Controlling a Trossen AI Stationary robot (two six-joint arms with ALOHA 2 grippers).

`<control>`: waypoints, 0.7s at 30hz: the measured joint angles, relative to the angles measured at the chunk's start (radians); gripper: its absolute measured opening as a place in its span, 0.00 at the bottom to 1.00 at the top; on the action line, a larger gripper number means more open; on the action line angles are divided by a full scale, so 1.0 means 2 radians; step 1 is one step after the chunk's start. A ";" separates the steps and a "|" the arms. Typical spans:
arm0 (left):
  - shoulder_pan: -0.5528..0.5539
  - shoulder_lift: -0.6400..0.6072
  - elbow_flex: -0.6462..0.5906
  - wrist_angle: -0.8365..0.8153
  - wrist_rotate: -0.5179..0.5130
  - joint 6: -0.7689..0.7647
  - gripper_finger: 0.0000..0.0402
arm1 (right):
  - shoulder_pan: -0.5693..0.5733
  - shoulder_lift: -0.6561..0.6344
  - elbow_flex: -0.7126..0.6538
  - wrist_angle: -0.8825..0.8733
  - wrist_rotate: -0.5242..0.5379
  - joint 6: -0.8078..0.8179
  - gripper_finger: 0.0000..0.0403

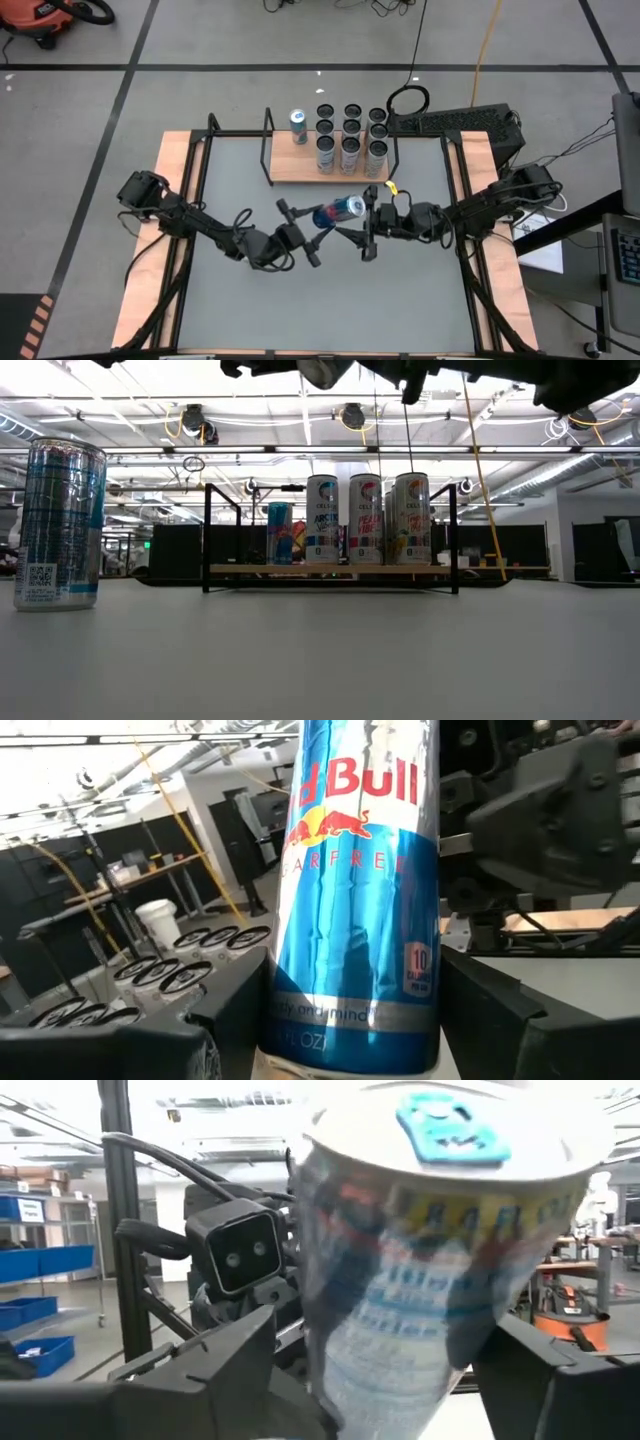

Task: Place canned beverage on shelf
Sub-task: Put the bottom blue soda can on the shelf aligned with the blue soda can

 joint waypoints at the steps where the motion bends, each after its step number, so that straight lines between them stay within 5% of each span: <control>1: 0.001 0.000 0.000 0.000 0.005 0.000 0.61 | -0.002 0.000 0.000 0.000 -0.001 0.000 0.64; 12: 0.010 0.001 0.000 0.003 0.029 -0.004 0.61 | -0.009 0.000 0.000 -0.002 0.000 -0.004 0.40; 21: -0.030 -0.002 0.001 -0.002 0.004 -0.009 0.73 | -0.008 -0.014 0.001 -0.054 -0.040 0.027 0.39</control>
